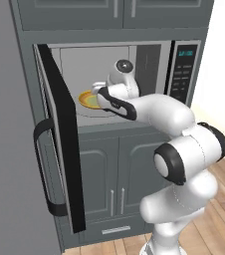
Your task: Pick the chicken drumstick from the counter and place it in the microwave. Then turn on the microwave.
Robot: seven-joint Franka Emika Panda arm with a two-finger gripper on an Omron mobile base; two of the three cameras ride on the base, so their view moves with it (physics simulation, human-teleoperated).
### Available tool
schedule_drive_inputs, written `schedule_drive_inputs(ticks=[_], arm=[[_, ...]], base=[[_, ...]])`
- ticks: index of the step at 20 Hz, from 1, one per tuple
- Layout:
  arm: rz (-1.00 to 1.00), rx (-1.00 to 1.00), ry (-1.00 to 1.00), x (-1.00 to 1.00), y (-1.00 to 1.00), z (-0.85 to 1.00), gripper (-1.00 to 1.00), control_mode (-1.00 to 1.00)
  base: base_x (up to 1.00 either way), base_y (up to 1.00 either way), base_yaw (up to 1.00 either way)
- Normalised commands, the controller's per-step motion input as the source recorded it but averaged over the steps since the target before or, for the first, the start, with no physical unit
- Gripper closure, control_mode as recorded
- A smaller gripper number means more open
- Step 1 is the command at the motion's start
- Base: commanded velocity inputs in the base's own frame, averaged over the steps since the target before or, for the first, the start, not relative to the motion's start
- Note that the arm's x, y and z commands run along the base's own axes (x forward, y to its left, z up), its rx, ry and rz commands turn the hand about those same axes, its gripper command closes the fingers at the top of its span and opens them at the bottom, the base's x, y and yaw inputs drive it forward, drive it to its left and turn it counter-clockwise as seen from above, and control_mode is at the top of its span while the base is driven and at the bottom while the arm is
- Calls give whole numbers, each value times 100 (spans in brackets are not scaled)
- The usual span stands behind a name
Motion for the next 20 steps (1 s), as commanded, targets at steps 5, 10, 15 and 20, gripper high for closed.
schedule_drive_inputs(ticks=[5, 10, 15, 20], arm=[[0, 0, 0, 18, 0, -15, 100, -100], [0, 0, 0, 18, 0, -6, 100, -100], [0, 0, 0, 18, 0, 0, 100, -100], [0, 0, 0, 12, 2, -6, 100, -100]], base=[[0, 0, 0], [0, 0, 0], [0, 0, 0], [0, 0, 0]])
